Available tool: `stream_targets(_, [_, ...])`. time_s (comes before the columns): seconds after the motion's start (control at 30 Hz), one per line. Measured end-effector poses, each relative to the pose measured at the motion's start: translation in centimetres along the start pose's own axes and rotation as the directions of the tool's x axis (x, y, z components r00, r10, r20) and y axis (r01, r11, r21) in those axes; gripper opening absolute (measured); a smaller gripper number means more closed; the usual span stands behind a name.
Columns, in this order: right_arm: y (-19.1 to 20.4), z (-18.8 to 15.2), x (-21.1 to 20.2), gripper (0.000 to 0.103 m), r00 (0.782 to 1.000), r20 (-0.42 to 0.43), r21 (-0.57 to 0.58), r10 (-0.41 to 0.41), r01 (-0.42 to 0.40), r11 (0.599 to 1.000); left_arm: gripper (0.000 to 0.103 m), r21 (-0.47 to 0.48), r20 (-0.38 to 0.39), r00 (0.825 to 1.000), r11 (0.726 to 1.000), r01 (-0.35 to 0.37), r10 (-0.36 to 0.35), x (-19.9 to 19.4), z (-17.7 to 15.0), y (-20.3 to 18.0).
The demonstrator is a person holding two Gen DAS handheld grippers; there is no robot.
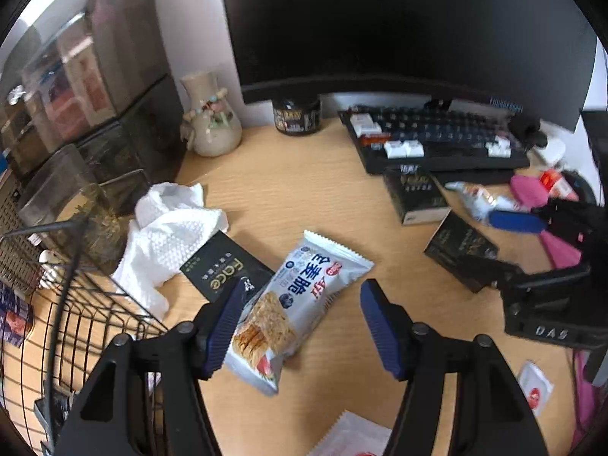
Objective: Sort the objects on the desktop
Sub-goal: 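Grasp a white snack-bar wrapper with the left tool while the right tool grasps a Face tissue pack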
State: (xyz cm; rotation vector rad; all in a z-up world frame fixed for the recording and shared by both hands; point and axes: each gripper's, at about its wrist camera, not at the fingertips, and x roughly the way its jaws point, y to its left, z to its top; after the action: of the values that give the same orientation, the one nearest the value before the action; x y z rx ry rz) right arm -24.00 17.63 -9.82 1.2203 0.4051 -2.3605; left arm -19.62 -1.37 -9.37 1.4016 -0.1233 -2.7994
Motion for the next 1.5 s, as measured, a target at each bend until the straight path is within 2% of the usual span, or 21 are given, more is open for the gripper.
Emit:
stream_targets(0.13, [-0.2,0.3,1.0,0.06,1.0,-0.011,0.003,0.015,-0.015,1.0,0.068,0.006,-0.052,0.999,1.0,0.003,-0.002,2.0,-0.3,0.1])
stream_targets(0.2, [-0.2,0.1,1.0,0.06,1.0,-0.013,0.002,0.019,-0.019,1.0,0.068,0.023,-0.051,0.999,1.0,-0.008,0.009,2.1,-0.4,-0.2])
stream_targets(0.4, [-0.6,-0.7,-0.3,0.06,1.0,0.0,0.013,0.028,-0.028,1.0,0.069,0.046,-0.096,0.988,0.991,0.127,-0.122,0.6,-1.6,-1.7])
stream_targets(0.53, [-1.0,-0.9,-0.4,0.06,1.0,0.004,0.027,0.028,-0.028,0.999,0.069,0.041,-0.075,0.993,0.994,0.098,-0.095,-0.1,-1.5,-1.7])
stream_targets(0.7, [-1.0,-0.4,0.9,0.06,1.0,0.006,0.037,0.025,-0.025,0.999,0.069,-0.006,-0.079,0.994,0.997,0.074,-0.074,1.2,-0.2,-0.6])
stream_targets(0.8, [-1.0,-0.2,1.4,0.06,1.0,0.0,0.04,0.023,-0.023,0.999,0.068,0.004,-0.095,0.993,0.997,0.075,-0.074,2.1,-0.2,-0.7])
stream_targets(0.87, [-0.9,-0.1,1.6,0.06,1.0,0.001,0.037,0.025,-0.025,0.999,0.063,0.006,-0.097,0.992,0.996,0.087,-0.086,2.4,-0.3,-0.8])
stream_targets(0.93, [-0.8,-0.1,1.7,0.059,1.0,-0.008,0.032,0.02,-0.02,0.999,0.049,0.005,-0.093,0.99,0.994,0.106,-0.105,2.2,-0.3,-0.8])
stream_targets(1.0, [-0.8,-0.1,1.7,0.046,1.0,-0.012,0.035,0.017,-0.017,0.999,0.041,0.004,-0.091,0.991,0.995,0.098,-0.097,2.1,-0.4,-0.8])
stream_targets(1.23, [-0.9,-0.4,0.6,0.046,0.999,-0.003,0.053,0.035,-0.035,0.998,0.037,-0.003,-0.065,0.994,0.996,0.091,-0.091,0.9,-0.6,-0.7])
stream_targets(1.5, [0.6,-0.7,-4.0,0.046,0.996,0.081,0.049,0.04,-0.044,0.998,0.037,0.012,0.045,0.995,0.996,0.092,-0.093,-4.5,-0.3,-1.2])
